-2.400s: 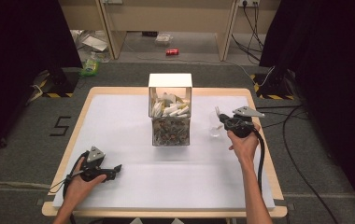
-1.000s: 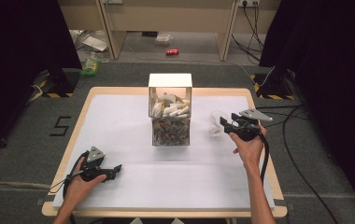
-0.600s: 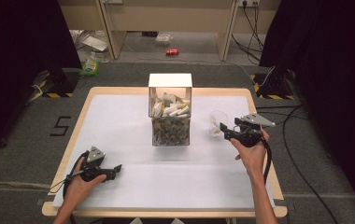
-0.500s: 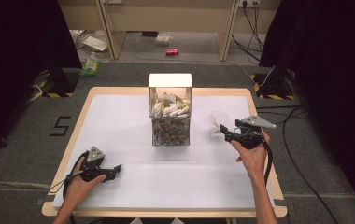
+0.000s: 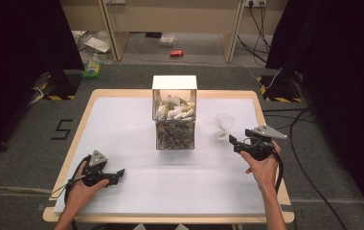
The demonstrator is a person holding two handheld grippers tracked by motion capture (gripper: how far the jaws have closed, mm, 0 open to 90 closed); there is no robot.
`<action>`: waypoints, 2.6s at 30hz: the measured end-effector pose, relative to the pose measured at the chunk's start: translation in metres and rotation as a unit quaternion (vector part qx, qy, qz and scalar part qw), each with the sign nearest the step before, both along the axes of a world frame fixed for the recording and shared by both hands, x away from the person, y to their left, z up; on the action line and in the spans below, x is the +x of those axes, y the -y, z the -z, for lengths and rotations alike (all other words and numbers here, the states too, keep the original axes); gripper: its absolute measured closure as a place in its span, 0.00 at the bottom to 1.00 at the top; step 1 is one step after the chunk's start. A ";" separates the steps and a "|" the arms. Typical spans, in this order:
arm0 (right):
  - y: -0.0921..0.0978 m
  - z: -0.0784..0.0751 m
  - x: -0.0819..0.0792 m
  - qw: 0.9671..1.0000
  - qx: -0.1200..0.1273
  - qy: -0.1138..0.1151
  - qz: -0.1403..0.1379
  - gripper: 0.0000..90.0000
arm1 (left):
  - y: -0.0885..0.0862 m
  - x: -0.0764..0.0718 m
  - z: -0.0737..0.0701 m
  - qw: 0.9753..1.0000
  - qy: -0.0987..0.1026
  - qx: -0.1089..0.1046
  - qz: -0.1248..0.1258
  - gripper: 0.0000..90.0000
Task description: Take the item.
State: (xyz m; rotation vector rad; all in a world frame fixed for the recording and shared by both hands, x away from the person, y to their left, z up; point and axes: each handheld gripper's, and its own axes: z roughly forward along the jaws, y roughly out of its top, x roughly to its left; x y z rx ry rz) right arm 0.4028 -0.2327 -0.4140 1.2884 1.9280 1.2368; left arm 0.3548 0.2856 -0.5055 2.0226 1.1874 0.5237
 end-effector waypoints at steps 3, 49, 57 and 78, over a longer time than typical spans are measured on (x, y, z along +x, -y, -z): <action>0.000 0.003 -0.004 1.000 -0.003 -0.005 -0.002 0.32 | 0.000 0.000 0.000 1.000 0.000 0.000 0.000 0.15; -0.002 0.046 -0.042 0.998 -0.026 -0.060 -0.019 0.24 | 0.000 0.000 0.000 1.000 0.000 0.000 0.000 0.15; -0.005 0.057 -0.046 0.996 -0.035 -0.075 -0.023 0.23 | 0.000 0.000 0.000 1.000 0.000 0.000 0.000 0.15; -0.009 0.081 -0.061 0.990 -0.069 -0.119 -0.043 0.18 | 0.000 0.000 0.000 1.000 0.000 0.001 0.000 0.15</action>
